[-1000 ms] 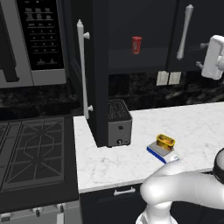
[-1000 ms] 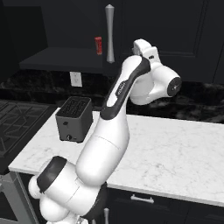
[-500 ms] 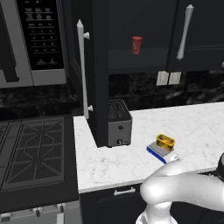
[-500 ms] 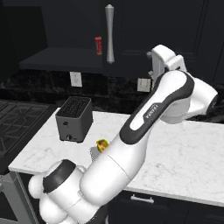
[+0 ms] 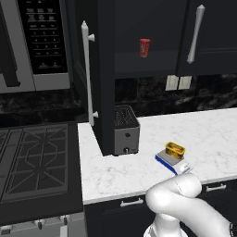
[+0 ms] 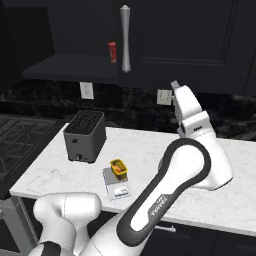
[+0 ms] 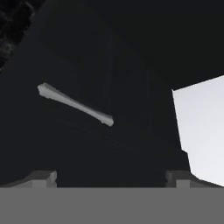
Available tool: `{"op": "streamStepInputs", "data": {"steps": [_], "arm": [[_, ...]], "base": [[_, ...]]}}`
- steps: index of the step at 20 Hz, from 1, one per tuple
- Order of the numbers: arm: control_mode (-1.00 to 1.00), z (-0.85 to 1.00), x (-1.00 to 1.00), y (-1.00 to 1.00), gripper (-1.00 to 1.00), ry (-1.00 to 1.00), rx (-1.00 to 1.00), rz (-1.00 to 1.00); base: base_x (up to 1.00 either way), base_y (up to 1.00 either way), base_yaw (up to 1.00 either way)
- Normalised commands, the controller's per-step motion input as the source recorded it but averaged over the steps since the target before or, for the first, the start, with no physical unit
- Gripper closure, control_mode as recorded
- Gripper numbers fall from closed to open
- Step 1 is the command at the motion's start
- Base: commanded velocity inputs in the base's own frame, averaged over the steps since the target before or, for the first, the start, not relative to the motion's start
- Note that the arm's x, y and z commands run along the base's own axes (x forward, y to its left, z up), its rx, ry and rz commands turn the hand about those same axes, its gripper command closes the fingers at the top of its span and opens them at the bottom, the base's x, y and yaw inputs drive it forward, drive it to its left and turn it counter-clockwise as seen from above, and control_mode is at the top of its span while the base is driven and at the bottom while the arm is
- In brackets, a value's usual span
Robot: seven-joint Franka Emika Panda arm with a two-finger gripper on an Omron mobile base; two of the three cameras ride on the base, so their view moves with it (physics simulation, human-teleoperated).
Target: Pick the canned food and place it on the digital scale for weighing, and close the cabinet.
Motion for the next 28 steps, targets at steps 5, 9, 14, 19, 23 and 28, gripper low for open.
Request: {"op": "streamStepInputs", "data": {"steps": [5,9,14,19,23,28], "arm": [[-1.0,0.0,-0.98,0.12,-1.0,-0.17,0.16,-0.14],[-1.0,0.02,-1.0,0.72,-1.0,-0.24,0.13,-0.1],[-1.0,0.33,-0.69,0.99,-1.0,-0.09,0.01,-0.04],[-1.0,0.79,-0.64,0.87,-1.0,0.19,-0.23,0.0],[-1.0,0.37,-0.52,1.0,-1.0,0.34,-0.29,0.01],[-1.0,-0.09,-0.49,1.0,-1.0,0.22,-0.24,-0.02]], "base": [[0.0,0.0,0.0],[0.0,0.0,0.0],[0.0,0.0,0.0],[0.0,0.0,0.0],[0.0,0.0,0.0],[0.0,0.0,0.0]]}}
